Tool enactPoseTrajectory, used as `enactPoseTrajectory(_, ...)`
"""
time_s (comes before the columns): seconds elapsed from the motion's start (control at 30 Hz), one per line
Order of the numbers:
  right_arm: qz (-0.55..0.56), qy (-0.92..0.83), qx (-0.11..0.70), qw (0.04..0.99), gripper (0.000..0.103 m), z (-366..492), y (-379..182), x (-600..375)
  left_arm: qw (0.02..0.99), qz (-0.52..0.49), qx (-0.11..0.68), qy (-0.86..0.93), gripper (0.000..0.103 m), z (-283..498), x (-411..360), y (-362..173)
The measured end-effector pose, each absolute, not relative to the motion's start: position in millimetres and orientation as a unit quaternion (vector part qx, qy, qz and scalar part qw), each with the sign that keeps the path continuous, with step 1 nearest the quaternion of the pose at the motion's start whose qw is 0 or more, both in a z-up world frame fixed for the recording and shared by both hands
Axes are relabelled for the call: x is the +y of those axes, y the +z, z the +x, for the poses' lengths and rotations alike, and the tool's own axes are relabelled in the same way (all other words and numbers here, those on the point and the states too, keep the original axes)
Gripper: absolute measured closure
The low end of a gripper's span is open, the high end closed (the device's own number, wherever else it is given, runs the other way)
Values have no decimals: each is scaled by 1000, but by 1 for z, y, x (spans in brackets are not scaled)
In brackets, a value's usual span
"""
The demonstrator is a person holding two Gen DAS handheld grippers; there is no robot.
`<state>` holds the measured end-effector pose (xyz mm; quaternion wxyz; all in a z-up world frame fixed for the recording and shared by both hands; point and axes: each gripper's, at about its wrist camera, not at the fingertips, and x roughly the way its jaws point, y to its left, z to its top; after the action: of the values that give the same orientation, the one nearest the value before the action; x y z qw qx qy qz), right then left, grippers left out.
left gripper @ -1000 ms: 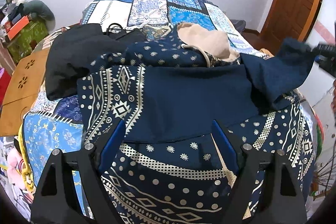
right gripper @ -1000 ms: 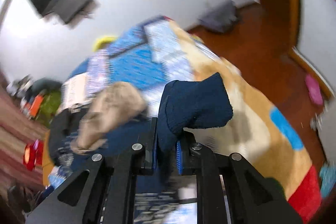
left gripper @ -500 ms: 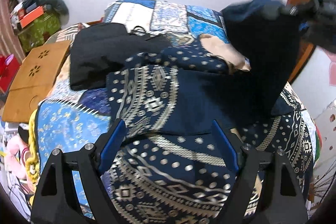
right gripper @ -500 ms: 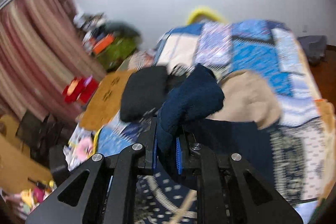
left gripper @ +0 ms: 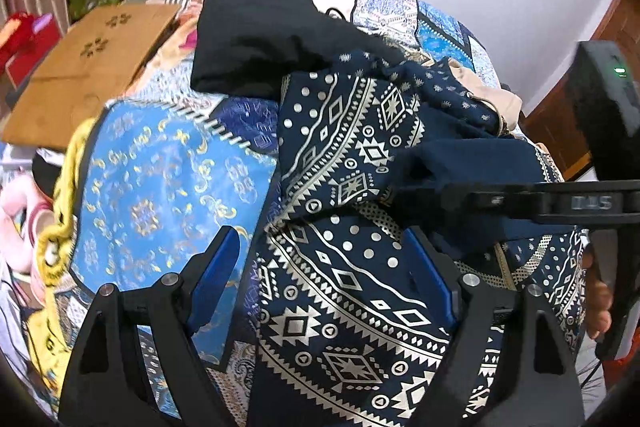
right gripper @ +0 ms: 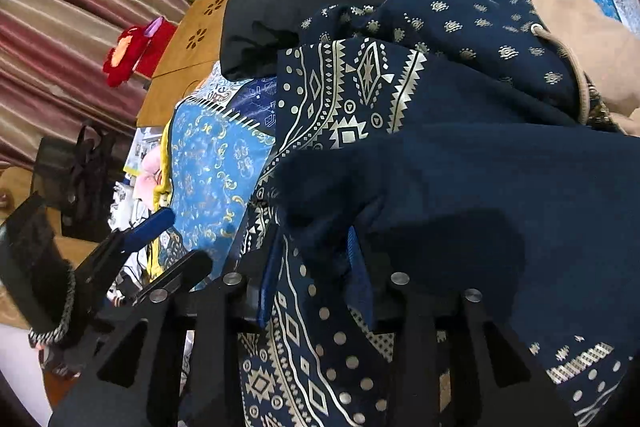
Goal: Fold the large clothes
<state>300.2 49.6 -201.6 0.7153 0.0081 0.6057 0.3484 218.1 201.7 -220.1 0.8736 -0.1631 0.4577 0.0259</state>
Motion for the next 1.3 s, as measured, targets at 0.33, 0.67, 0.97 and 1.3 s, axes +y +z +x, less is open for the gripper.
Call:
enactPoseTrajectory(0.33, -15, 306, 485, 819, 37, 281, -127, -38, 856, -196, 478, -33, 21, 234, 171, -237)
enactPoseTrajectory(0.67, 17, 148, 474, 868, 34, 282, -136, -181, 841, -181, 509, 19, 80, 260, 159, -269)
enactPoseTrajectory(0.97, 11, 62, 473, 879, 34, 291, -142, -241, 911, -73, 406, 23, 99, 254, 127, -176)
enactPoseTrajectory(1.3, -35, 106, 477, 872, 34, 301, -159, -201, 924, -62, 372, 60, 99, 292, 158, -152)
